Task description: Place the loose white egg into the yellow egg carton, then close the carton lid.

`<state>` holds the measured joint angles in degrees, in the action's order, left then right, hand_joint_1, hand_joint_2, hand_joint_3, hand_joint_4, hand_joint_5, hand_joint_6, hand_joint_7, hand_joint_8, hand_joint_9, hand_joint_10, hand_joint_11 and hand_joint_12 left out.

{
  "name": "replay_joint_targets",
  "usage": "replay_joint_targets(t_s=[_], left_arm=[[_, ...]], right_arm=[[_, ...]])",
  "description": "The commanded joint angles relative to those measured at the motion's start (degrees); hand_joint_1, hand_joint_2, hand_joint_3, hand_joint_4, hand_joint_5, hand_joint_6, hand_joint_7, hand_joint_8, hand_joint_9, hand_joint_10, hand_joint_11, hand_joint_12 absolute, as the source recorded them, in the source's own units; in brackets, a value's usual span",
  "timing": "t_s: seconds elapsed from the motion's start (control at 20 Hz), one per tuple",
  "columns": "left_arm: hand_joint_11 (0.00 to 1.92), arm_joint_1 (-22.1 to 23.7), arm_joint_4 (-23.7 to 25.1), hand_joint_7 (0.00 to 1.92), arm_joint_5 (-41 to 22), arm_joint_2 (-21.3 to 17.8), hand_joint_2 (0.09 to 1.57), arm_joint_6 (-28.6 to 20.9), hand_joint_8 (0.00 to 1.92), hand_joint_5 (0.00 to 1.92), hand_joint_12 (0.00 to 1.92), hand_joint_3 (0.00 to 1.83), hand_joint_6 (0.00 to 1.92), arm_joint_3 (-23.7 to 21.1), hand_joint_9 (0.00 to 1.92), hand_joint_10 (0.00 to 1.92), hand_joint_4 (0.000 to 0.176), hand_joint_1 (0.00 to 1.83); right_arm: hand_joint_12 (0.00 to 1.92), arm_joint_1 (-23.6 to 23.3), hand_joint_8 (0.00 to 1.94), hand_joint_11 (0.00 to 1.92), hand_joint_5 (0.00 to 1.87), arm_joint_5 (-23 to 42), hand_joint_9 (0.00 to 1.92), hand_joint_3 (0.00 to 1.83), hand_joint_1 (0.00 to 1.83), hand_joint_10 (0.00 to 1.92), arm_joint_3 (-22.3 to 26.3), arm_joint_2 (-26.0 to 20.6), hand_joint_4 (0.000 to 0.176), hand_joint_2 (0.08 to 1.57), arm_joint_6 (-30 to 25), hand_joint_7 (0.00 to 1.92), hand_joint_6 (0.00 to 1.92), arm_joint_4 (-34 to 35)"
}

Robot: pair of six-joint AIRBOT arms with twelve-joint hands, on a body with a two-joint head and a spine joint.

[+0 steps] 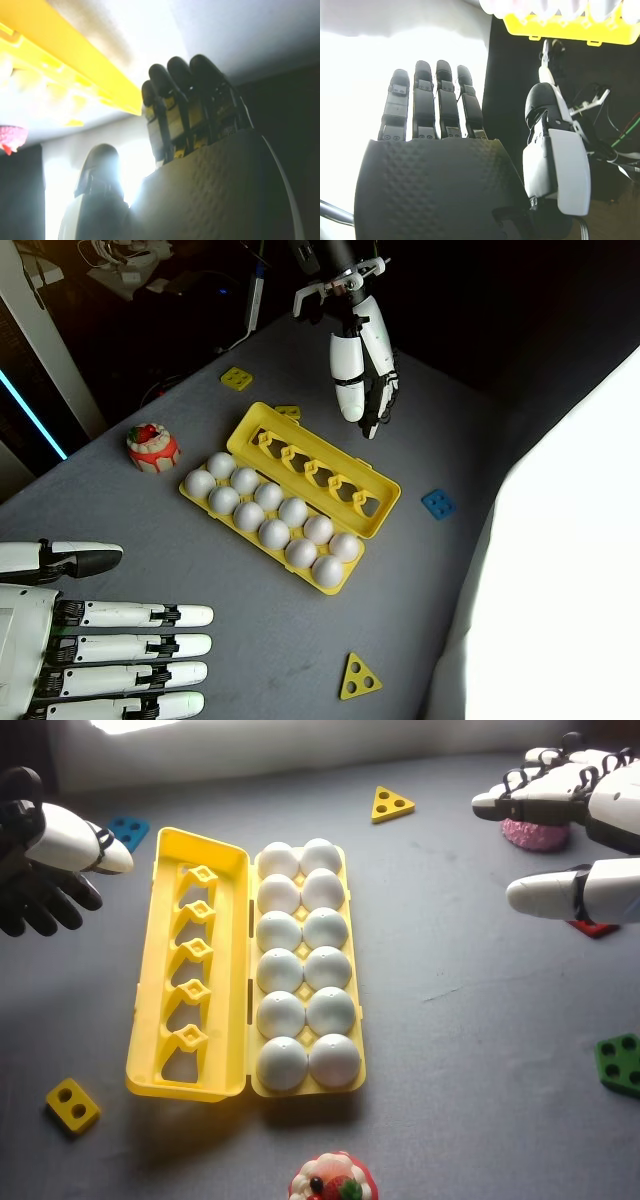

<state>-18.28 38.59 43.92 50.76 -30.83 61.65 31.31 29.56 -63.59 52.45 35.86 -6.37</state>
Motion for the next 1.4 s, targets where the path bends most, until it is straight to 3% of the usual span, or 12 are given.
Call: replay_joint_targets(t_s=[0.0,0.05,0.1,0.3,0.75,0.8,0.95,1.05,1.15,1.2,1.35], left_arm=[[0.0,0.03,2.51,0.41,-2.4,0.3,1.36,-0.84,0.57,0.52,1.56,0.0,0.01,0.29,0.21,1.0,0.0,0.01],[0.0,-0.62,2.51,0.41,-2.75,0.59,1.36,-1.69,0.57,0.52,1.56,0.0,0.01,0.43,0.21,1.0,0.0,0.01],[0.0,-1.28,2.51,0.45,-3.32,0.9,1.35,-2.52,0.55,0.55,1.57,0.0,0.02,0.62,0.25,0.98,0.0,0.04],[0.01,-3.7,2.5,0.47,-5.1,2.41,1.35,-5.03,0.53,0.55,1.56,0.0,0.02,1.27,0.27,0.93,0.0,0.02],[0.0,-7.11,2.52,0.48,-7.6,3.86,1.35,-8.33,0.49,0.54,1.56,0.0,0.02,2.13,0.28,0.91,0.0,0.01],[0.0,-7.38,2.52,0.48,-7.72,3.9,1.35,-8.74,0.48,0.54,1.55,0.0,0.02,2.14,0.28,0.9,0.0,0.0],[0.0,-7.9,2.52,0.48,-8.32,4.13,1.35,-9.82,0.47,0.55,1.56,0.0,0.02,2.16,0.28,0.9,0.0,0.01],[0.01,-7.88,2.52,0.49,-8.39,4.19,1.35,-10.26,0.48,0.55,1.56,0.0,0.02,2.11,0.29,0.91,0.0,0.03],[0.0,-7.88,2.52,0.45,-8.51,4.24,1.35,-10.8,0.48,0.52,1.54,0.0,0.01,2.06,0.25,0.93,0.0,0.0],[0.0,-7.88,2.51,0.46,-8.54,4.25,1.36,-11.1,0.49,0.53,1.56,0.0,0.01,1.98,0.26,0.94,0.0,0.01],[0.0,-7.88,2.49,0.46,-8.83,4.26,1.35,-11.62,0.48,0.54,1.56,0.0,0.02,1.67,0.26,0.91,0.0,0.01]], right_arm=[[0.37,-0.2,0.01,0.0,0.25,6.86,0.17,0.0,0.2,0.01,-0.15,-0.28,0.0,1.21,-0.38,0.25,0.0,0.97],[0.37,-0.2,0.01,0.0,0.25,7.01,0.17,0.0,0.2,0.01,-0.15,-0.15,0.0,1.21,-0.38,0.25,0.0,0.99],[0.12,-0.21,0.0,0.0,0.26,7.2,0.16,0.0,0.19,0.01,-0.14,-0.05,0.0,1.22,-0.38,0.25,0.01,0.99],[0.0,-0.22,0.0,0.0,0.25,7.4,0.16,0.0,0.21,0.0,-0.14,0.15,0.0,1.23,-0.38,0.25,0.01,1.04],[0.02,-0.07,0.0,0.04,0.23,8.0,0.15,0.0,0.21,0.0,-0.13,0.15,0.0,1.23,-0.38,0.23,0.0,1.04],[0.22,-0.02,0.0,0.01,0.23,8.12,0.16,0.0,0.2,0.0,-0.13,0.15,0.0,1.23,-0.38,0.23,0.0,1.04],[0.31,0.09,0.0,0.0,0.24,8.17,0.16,0.0,0.2,0.0,-0.13,0.14,0.0,1.23,-0.36,0.23,0.01,1.04],[0.2,0.08,0.0,0.0,0.23,8.17,0.15,0.0,0.22,0.0,-0.13,0.14,0.0,1.23,-0.36,0.22,0.0,1.04],[0.23,0.08,0.01,0.0,0.26,8.2,0.17,0.0,0.22,0.01,-0.13,0.14,0.0,1.22,-0.36,0.24,0.01,1.04],[0.13,0.09,0.0,0.0,0.24,8.23,0.15,0.0,0.21,0.01,-0.13,0.14,0.0,1.23,-0.36,0.22,0.0,1.04],[0.1,0.15,0.01,0.0,0.24,8.4,0.14,0.0,0.23,0.0,-0.13,0.13,0.0,1.22,-0.36,0.22,0.0,1.04]])
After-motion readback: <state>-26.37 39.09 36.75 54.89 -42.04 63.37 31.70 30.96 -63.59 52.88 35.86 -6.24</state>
